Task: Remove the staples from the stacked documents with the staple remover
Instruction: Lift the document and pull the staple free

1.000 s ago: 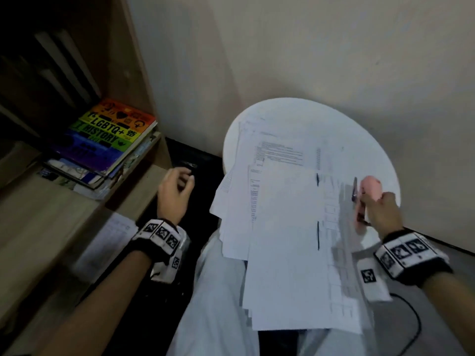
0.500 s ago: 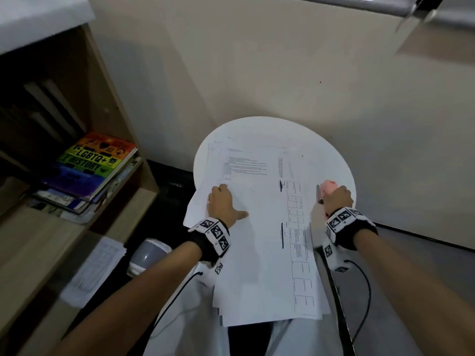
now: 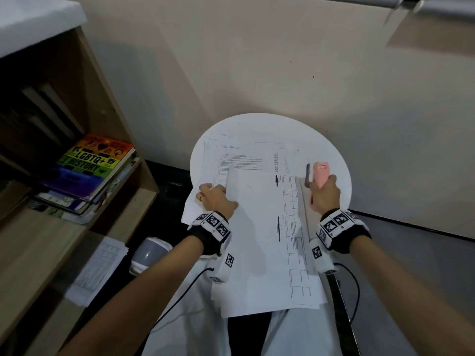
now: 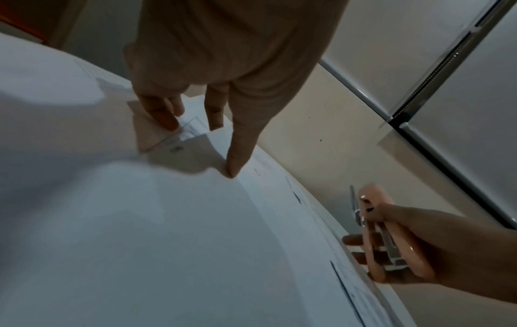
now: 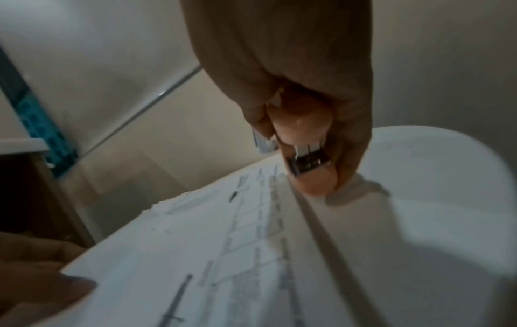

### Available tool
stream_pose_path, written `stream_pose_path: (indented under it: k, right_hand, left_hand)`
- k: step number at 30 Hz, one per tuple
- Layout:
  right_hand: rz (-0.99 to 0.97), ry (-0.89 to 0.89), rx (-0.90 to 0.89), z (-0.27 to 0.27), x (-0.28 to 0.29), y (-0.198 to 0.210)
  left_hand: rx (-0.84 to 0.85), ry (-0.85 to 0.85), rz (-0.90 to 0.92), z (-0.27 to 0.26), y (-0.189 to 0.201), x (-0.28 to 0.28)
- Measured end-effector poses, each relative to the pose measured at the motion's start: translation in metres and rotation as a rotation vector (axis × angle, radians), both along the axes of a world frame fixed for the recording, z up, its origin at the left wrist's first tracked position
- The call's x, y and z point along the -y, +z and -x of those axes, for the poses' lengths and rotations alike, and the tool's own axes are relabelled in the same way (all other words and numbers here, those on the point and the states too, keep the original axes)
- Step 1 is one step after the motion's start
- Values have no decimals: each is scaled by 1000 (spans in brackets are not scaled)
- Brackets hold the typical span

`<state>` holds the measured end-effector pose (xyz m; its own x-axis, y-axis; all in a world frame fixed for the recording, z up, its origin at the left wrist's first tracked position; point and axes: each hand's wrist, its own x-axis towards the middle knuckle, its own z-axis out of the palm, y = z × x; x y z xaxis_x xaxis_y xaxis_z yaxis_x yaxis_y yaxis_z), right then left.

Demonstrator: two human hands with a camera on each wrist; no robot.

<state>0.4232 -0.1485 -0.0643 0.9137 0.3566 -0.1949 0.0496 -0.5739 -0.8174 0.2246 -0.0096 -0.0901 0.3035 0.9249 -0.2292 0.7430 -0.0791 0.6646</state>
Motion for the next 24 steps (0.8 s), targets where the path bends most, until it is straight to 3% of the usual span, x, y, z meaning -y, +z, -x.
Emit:
stream_pose_path:
  k: [5, 8, 13, 19, 24]
  right_hand:
    - [-17, 147, -154, 14, -7, 3]
    - [14, 227, -112, 17, -8, 1]
    - [26, 349, -88, 15, 1, -2]
    - [-65, 399, -55, 15, 11, 4]
    - [-130, 403, -48, 12, 20, 4]
  left_hand:
    - [21, 15, 98, -6, 6, -4]
    - [110, 27, 163, -3, 2, -9]
    - [246, -19, 66, 0, 0, -3]
    - [470, -44, 236, -8, 3, -8]
    - [400, -11, 351, -10, -1, -25]
